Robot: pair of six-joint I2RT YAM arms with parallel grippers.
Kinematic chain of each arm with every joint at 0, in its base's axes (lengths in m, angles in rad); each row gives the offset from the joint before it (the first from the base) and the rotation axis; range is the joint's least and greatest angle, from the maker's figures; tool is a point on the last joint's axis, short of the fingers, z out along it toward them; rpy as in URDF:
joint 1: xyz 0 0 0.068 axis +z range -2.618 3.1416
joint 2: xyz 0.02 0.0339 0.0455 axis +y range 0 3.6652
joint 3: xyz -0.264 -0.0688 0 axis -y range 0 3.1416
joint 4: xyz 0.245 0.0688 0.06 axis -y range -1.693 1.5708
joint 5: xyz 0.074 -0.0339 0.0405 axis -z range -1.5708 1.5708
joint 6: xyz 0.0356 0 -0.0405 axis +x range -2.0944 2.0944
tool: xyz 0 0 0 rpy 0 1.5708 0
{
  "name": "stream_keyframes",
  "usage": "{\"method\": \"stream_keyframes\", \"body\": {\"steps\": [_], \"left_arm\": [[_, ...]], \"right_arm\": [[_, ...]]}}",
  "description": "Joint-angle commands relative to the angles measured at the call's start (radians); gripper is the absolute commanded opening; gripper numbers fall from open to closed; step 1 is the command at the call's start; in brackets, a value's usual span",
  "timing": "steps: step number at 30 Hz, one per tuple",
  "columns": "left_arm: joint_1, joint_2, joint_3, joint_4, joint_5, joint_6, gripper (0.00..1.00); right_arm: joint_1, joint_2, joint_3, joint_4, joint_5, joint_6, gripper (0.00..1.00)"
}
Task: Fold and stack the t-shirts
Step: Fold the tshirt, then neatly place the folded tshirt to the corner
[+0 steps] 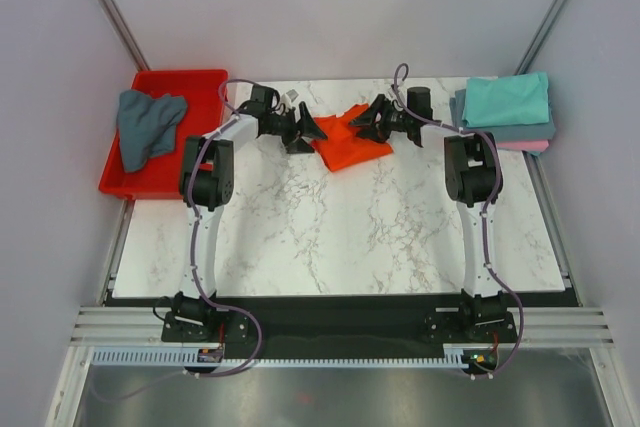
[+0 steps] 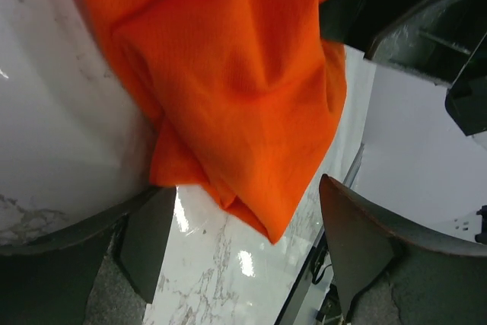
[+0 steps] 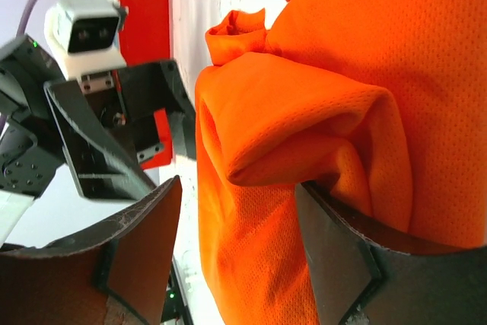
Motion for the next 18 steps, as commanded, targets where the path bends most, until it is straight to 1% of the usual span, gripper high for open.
{"method": "stream_keyframes", "body": {"steps": [1,6,10,13,18], "left_arm": [[-0.008,0.043,0.05,0.096,0.037,-0.084,0.83],[-0.014,0.082,0.089,0.126,0.037,-0.1,0.83],[-0.019,0.086,0.104,0.136,0.025,-0.099,0.82],[-0.02,0.084,0.119,0.113,0.017,-0.082,0.82],[-0.014,0.052,0.11,0.064,0.002,-0.024,0.81]], "right_arm": [[0.042,-0.044,-0.09,-0.088,0.028,-0.011,0.7],[0.058,-0.077,-0.154,-0.094,0.036,-0.001,0.71],[0.059,-0.086,-0.135,-0.108,0.036,-0.02,0.71],[0.058,-0.11,-0.125,-0.112,0.027,-0.024,0.71],[0.004,-0.164,-0.066,-0.118,-0.029,-0.041,0.71]]}}
